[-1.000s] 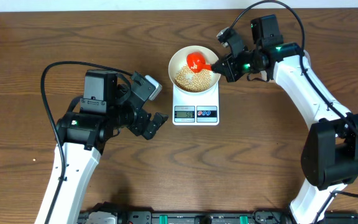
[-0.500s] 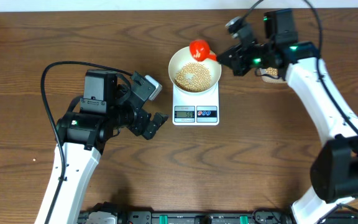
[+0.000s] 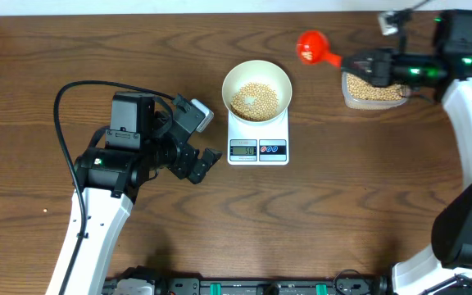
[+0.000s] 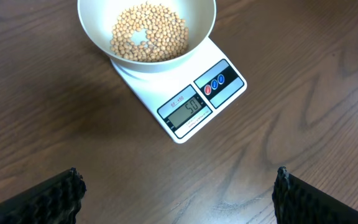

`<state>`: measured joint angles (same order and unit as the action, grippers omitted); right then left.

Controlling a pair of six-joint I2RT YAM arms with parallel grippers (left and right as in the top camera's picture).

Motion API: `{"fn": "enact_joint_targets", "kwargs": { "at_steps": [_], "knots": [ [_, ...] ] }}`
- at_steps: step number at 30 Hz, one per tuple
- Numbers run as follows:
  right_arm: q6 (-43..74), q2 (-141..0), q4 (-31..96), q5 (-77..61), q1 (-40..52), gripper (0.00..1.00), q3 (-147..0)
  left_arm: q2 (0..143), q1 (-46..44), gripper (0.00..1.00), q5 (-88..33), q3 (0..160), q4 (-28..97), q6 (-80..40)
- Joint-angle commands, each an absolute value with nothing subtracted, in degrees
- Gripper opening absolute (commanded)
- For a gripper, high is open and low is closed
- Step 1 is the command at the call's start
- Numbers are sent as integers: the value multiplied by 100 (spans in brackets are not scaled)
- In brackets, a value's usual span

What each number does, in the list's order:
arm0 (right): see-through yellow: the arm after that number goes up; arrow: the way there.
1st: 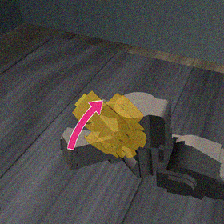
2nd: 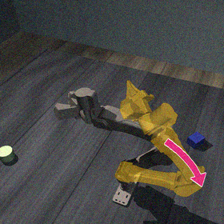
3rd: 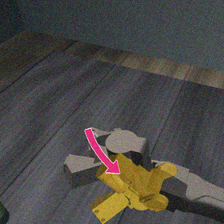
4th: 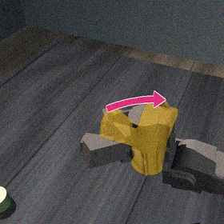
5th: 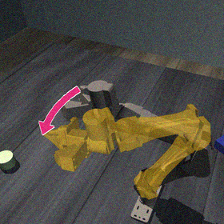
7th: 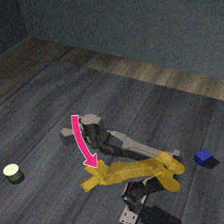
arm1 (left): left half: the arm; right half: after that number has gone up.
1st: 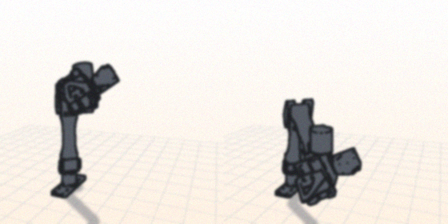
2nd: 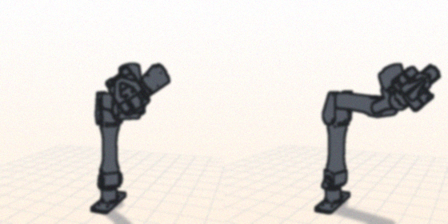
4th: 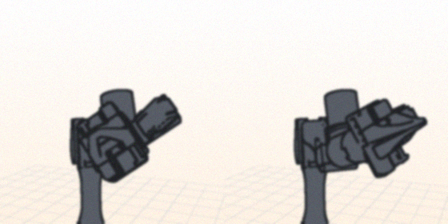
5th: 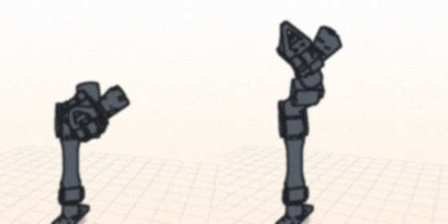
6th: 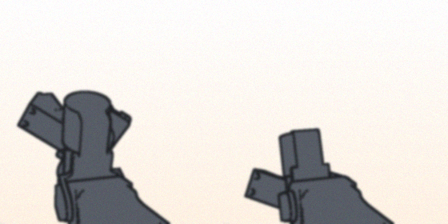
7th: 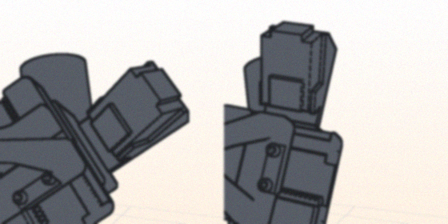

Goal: Scoop item into bowl and weigh 50g on scale
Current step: 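Move the red scoop with the right gripper back to the tub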

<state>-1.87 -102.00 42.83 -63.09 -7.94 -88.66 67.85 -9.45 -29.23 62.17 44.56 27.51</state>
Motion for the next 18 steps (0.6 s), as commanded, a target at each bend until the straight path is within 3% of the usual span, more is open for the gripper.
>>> {"fn": "enact_joint_targets", "kwargs": {
  "at_steps": [1, 10, 18],
  "knots": [
    [-410, -10071, 4657, -6770, -1225, 1, -8892, 6816, -956, 99, -2891, 6355, 4453, 2849],
    [-1151, -10071, 5631, -6696, -2259, 1, -8892, 6816, -956, 99, -2891, 6355, 4453, 2849],
    [-1144, -10071, 5940, -4939, -2471, 1, -8892, 6816, -956, 99, -2891, 6355, 4453, 2849]
  ]
}}
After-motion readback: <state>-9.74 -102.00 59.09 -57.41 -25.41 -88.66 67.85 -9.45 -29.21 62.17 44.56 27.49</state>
